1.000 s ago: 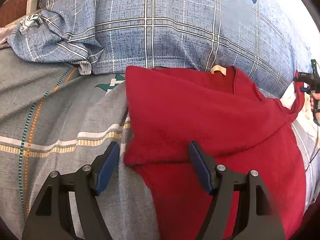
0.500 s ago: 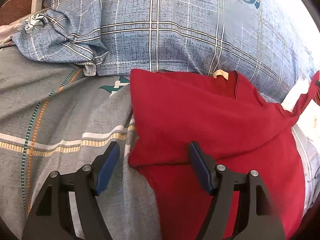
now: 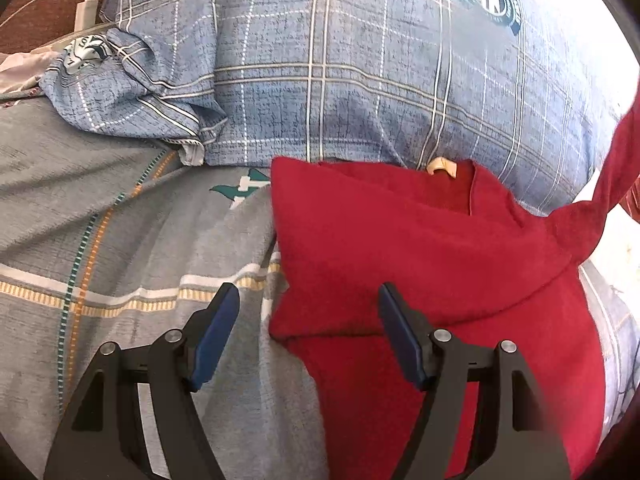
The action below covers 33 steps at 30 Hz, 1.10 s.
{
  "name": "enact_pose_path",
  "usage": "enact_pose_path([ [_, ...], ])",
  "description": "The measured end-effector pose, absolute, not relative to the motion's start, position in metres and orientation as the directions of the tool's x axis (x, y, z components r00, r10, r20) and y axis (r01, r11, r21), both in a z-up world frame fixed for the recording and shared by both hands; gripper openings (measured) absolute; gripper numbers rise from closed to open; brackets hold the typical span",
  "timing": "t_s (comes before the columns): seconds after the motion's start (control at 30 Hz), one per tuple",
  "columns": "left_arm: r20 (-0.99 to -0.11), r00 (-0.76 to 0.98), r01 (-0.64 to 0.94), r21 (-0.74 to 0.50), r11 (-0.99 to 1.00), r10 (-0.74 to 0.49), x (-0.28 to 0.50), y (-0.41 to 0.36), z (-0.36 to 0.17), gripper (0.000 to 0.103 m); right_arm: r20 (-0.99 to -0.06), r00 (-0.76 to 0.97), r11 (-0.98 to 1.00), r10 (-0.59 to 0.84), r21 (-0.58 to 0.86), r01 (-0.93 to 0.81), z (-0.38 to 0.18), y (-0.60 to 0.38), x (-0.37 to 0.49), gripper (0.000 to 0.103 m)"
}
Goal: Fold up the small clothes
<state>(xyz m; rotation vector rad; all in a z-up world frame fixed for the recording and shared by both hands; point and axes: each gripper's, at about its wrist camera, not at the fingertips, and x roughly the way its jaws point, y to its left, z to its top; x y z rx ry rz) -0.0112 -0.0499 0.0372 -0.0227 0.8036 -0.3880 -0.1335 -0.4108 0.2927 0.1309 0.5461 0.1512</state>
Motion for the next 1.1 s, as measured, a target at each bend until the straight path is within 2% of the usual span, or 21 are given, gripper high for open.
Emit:
enact_pose_path([
  [0.13,-0.676,0.650,0.305,-0.186,0.934,-0.347,-0.008,-0.037,0.046,0.071,-0.581,0.739,0.937,0.342,0.149,-0.317,0.281,-0.345,-0.108,0.004],
  [0.33,-0.643,0.683,0.258,-0.232,0.938,-0.347,-0.003,-0.016,0.058,0.071,-0.734,0.543,0.858,0.407,0.103,-0.504,0.224,-0.261,-0.049,0.004],
  [0.43,-0.628,0.695,0.249,-0.245,0.937,-0.350,-0.001,-0.010,0.061,0.071,-0.800,0.467,0.845,0.376,0.089,-0.528,0.179,-0.232,-0.010,0.004],
  [0.63,-0.623,0.684,0.290,-0.246,0.925,-0.380,0.002,-0.014,0.060,0.071,-0.867,0.377,0.873,0.326,0.124,-0.471,0.087,-0.199,0.066,0.004],
  [0.73,-0.626,0.684,0.302,-0.224,0.926,-0.375,0.003,-0.018,0.059,0.071,-0.865,0.442,0.920,0.236,0.053,-0.388,0.065,-0.198,0.079,0.013],
  [0.8,-0.629,0.673,0.311,-0.237,0.920,-0.389,0.005,-0.018,0.057,0.071,-0.853,0.478,0.946,0.208,0.053,-0.319,0.070,-0.213,0.077,0.032],
  [0.83,-0.631,0.664,0.318,-0.247,0.915,-0.401,0.005,-0.018,0.057,0.071,-0.843,0.492,0.951,0.219,0.073,-0.299,0.077,-0.221,0.072,0.035],
  [0.9,-0.633,0.650,0.332,-0.260,0.907,-0.420,0.004,-0.022,0.055,0.071,-0.810,0.532,0.958,0.245,0.116,-0.263,0.095,-0.247,0.051,0.045],
  [1.03,-0.642,0.653,0.366,-0.196,0.910,-0.401,-0.002,-0.036,0.056,0.071,-0.779,0.584,0.971,0.229,0.140,-0.194,0.125,-0.310,-0.011,0.050],
  [1.1,-0.657,0.643,0.388,-0.165,0.907,-0.395,-0.003,-0.045,0.059,0.071,-0.759,0.629,0.986,0.167,0.120,-0.117,0.134,-0.350,-0.051,0.064],
])
